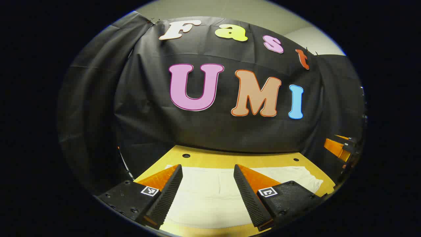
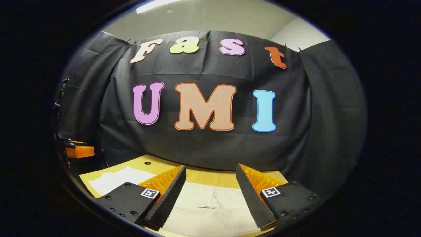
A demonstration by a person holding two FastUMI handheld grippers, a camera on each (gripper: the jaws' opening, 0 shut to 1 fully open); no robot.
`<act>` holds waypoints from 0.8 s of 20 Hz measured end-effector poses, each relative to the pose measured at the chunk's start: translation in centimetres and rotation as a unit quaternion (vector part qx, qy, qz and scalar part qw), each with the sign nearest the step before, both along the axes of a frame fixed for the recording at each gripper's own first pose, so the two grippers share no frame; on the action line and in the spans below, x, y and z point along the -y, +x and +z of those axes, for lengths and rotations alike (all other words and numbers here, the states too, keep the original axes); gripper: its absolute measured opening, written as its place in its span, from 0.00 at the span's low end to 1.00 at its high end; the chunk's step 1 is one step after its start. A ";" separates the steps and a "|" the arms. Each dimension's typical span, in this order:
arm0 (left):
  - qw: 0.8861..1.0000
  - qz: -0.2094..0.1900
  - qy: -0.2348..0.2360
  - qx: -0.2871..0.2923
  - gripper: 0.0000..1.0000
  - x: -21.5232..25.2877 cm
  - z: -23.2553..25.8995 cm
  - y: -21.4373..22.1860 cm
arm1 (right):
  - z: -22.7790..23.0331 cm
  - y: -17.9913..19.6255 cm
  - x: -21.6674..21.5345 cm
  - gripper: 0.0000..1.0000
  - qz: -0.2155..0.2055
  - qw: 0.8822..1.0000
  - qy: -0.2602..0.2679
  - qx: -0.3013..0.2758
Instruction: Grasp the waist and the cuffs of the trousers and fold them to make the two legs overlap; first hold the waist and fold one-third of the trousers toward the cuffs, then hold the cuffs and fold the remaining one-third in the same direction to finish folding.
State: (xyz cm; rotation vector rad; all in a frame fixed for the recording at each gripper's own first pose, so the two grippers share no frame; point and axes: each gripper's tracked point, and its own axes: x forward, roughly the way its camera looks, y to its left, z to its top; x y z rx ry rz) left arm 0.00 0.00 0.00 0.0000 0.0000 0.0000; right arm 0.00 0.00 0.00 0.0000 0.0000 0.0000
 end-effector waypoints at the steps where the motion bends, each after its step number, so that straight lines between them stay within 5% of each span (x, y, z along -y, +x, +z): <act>1: 1.000 0.001 -0.001 0.001 0.94 -0.1 0.1 -0.1 | 0.0 -0.2 0.2 0.97 -0.001 1.000 -0.001 0.001; 16: 1.000 -0.004 -0.006 -0.025 0.94 -0.3 -2.1 -0.6 | -0.9 -0.9 1.1 0.98 -0.011 1.000 0.009 -0.013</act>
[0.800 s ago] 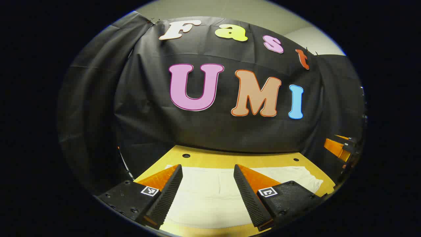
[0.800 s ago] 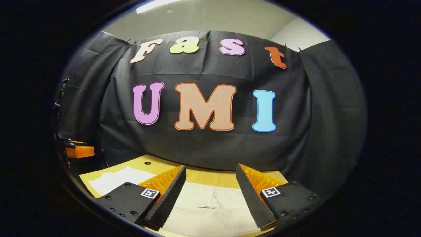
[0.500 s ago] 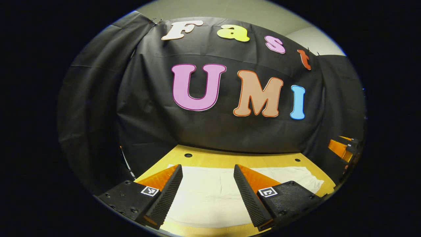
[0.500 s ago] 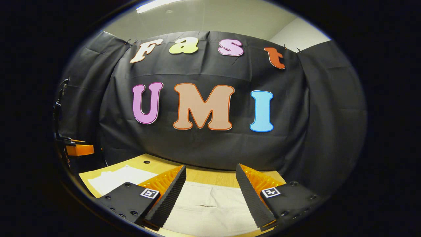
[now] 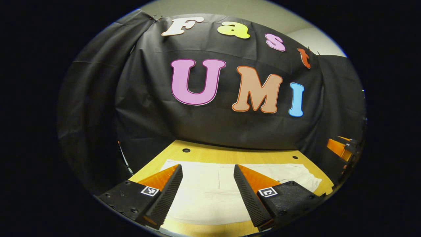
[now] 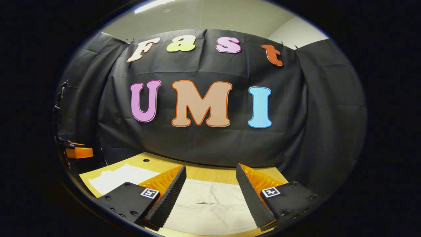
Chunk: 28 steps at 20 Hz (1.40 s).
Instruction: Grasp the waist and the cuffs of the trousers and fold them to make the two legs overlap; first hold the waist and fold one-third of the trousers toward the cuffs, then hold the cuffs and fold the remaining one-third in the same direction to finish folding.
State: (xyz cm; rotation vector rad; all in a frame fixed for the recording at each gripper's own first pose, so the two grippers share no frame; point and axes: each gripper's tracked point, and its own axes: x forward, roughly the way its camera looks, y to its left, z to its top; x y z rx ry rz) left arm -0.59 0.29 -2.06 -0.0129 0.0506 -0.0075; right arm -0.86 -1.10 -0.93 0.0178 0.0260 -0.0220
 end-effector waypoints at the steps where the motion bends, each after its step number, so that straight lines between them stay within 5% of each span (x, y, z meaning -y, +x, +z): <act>1: 1.000 -0.002 0.002 -0.005 0.94 -0.3 -0.3 0.2 | 0.1 0.1 0.0 0.98 -0.002 1.000 0.000 0.000; 7: 0.997 -0.023 0.048 -0.053 0.93 -2.2 -3.6 0.9 | -0.1 0.7 -0.1 0.97 -0.016 1.000 0.000 -0.003; 10: 0.991 -0.069 0.077 -0.086 0.93 -2.4 -5.9 2.0 | -0.4 0.9 0.0 0.97 -0.027 1.000 0.001 -0.005; 13: 0.972 -0.132 0.134 -0.141 0.93 -2.4 -9.3 2.6 | -0.7 0.9 0.3 0.98 -0.043 0.999 0.000 -0.009; 15: 0.951 -0.181 0.178 -0.174 0.90 -2.6 -11.7 2.6 | -1.1 0.7 0.3 0.97 -0.054 0.998 -0.003 -0.016; 21: 0.863 -0.309 0.271 -0.295 0.96 -4.1 -18.2 0.1 | -2.6 -0.5 0.1 0.98 -0.082 0.996 -0.010 -0.035; 23: 0.831 -0.343 0.289 -0.330 0.89 -4.8 -20.0 -0.9 | -3.0 -0.9 -0.3 0.97 -0.087 0.995 -0.012 -0.040; 28: 0.753 -0.394 0.356 -0.389 0.89 -7.3 -23.7 -2.1 | -4.1 -2.0 0.2 0.98 -0.106 0.993 -0.027 -0.054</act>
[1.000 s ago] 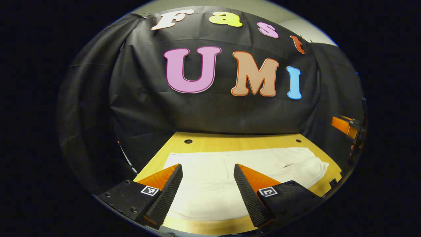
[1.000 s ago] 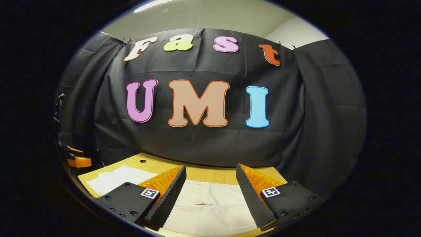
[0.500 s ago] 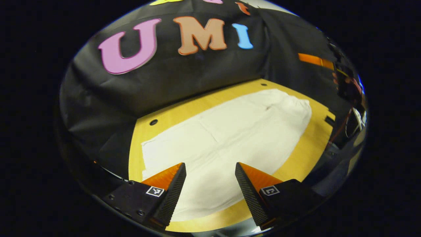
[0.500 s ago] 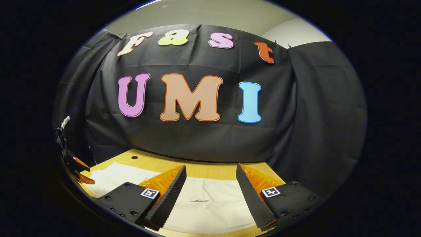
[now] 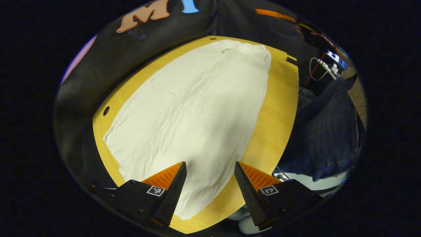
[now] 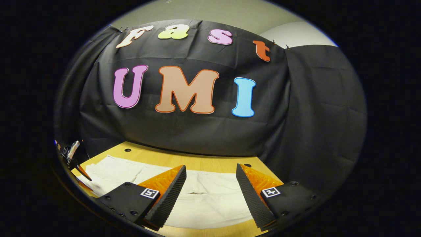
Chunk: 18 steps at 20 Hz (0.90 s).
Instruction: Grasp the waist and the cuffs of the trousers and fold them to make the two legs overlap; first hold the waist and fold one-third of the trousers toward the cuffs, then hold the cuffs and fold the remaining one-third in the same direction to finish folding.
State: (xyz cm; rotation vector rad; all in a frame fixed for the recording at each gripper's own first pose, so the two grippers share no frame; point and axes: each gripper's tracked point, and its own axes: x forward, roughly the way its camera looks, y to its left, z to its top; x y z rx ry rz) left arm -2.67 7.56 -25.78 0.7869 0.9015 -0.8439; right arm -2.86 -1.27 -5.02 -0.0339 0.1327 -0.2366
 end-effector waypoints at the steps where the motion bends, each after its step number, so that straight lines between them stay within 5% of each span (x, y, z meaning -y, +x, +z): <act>1: 1.000 -0.010 0.013 -0.012 0.88 -0.3 -0.7 -0.4 | -0.1 -0.1 0.2 0.98 -0.005 1.000 0.000 -0.002; 10: 0.992 -0.066 0.090 -0.057 0.87 -3.6 -3.6 -1.6 | -1.6 -0.4 1.7 0.98 -0.032 0.999 -0.004 -0.025; 18: 0.988 -0.076 0.107 -0.081 0.87 -3.7 -3.7 -1.6 | -3.0 0.6 1.7 0.98 -0.012 0.999 0.001 -0.044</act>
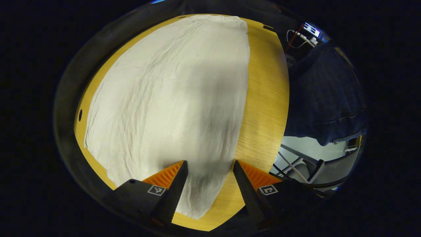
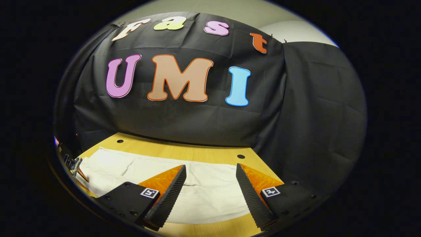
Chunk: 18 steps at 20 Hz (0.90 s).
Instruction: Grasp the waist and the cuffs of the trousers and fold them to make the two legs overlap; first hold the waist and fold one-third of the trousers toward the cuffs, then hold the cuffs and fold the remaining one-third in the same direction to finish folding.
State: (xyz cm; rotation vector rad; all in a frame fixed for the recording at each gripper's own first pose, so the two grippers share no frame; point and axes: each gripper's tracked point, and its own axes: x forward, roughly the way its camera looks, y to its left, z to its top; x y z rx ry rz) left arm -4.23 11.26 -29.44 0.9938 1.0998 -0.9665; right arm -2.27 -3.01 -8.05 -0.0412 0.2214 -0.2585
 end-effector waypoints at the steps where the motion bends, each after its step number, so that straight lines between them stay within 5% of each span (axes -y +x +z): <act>1: 1.000 0.001 0.007 -0.002 0.87 0.0 0.0 0.0 | -0.1 0.1 -0.1 0.98 0.007 1.000 0.000 -0.005; 4: 1.000 -0.004 0.025 -0.007 0.80 -0.3 0.0 0.4 | -0.6 0.4 -0.1 0.98 0.026 1.000 -0.007 -0.012; 6: 0.999 0.003 0.036 -0.009 0.67 -0.2 0.2 0.8 | -1.0 0.6 0.0 0.98 0.040 0.999 -0.008 -0.018; 13: 0.999 0.018 0.048 0.000 0.02 -0.2 0.3 2.1 | -3.2 1.1 -0.4 0.98 0.106 0.993 -0.007 -0.046; 18: 0.998 0.034 0.048 0.009 0.00 -0.1 0.1 2.2 | -5.9 0.7 0.1 0.98 0.178 0.980 -0.020 -0.090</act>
